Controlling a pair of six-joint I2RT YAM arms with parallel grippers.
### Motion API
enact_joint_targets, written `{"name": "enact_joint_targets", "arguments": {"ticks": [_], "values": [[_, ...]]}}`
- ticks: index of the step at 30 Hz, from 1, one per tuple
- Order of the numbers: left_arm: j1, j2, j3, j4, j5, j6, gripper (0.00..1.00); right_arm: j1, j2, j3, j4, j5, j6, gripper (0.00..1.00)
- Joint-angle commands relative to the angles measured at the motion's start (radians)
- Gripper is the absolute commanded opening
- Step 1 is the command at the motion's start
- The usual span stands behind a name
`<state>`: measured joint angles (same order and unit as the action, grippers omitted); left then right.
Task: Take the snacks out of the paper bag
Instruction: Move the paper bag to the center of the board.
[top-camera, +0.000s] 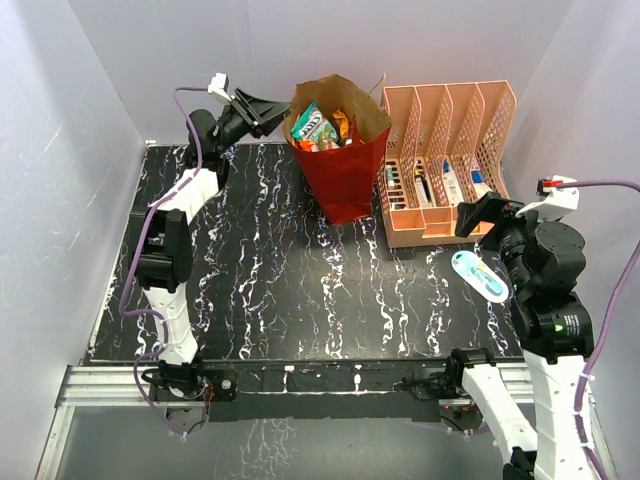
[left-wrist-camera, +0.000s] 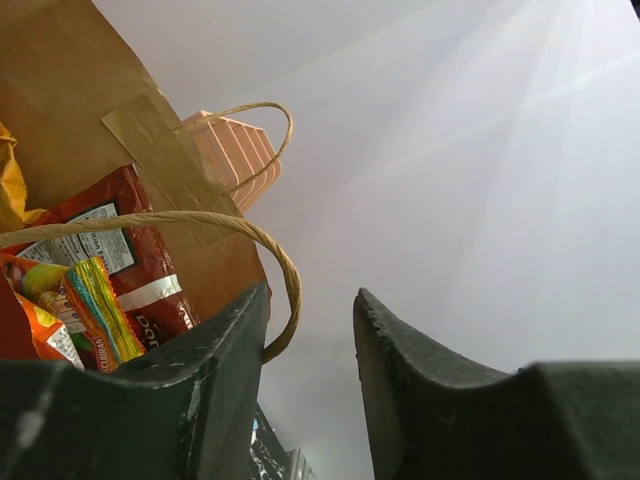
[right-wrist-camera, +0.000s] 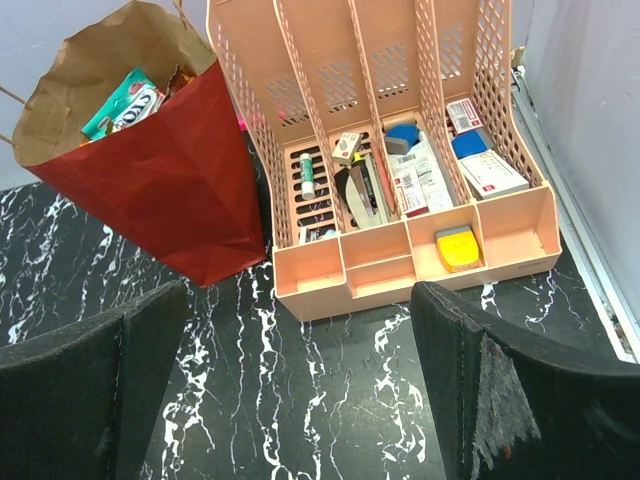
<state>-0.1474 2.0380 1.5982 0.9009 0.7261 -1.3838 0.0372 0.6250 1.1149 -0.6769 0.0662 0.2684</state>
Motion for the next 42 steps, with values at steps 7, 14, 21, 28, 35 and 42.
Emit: {"name": "enact_joint_targets", "arguments": {"ticks": [7,14,21,28,35,42], "values": [[0.006,-0.008,0.106,-0.165,0.011,0.101,0.41,-0.005,-0.048,0.006,0.049,0.049,-0.003,0.98],[0.005,0.077,0.219,-0.234,0.052,0.115,0.46,-0.005,-0.056,-0.004,0.048,0.049,-0.003,0.98],[0.008,0.117,0.282,-0.234,0.069,0.098,0.18,-0.005,-0.047,0.001,0.048,0.06,-0.008,0.98],[0.052,0.055,0.261,-0.334,0.053,0.156,0.0,-0.005,-0.043,-0.012,0.049,0.05,-0.006,0.98],[0.116,-0.033,0.2,-0.444,0.077,0.201,0.0,-0.004,-0.033,-0.015,0.056,0.032,-0.003,0.98],[0.211,-0.187,0.038,-0.476,0.083,0.217,0.0,-0.005,-0.021,-0.019,0.058,-0.02,0.003,0.98]]}}
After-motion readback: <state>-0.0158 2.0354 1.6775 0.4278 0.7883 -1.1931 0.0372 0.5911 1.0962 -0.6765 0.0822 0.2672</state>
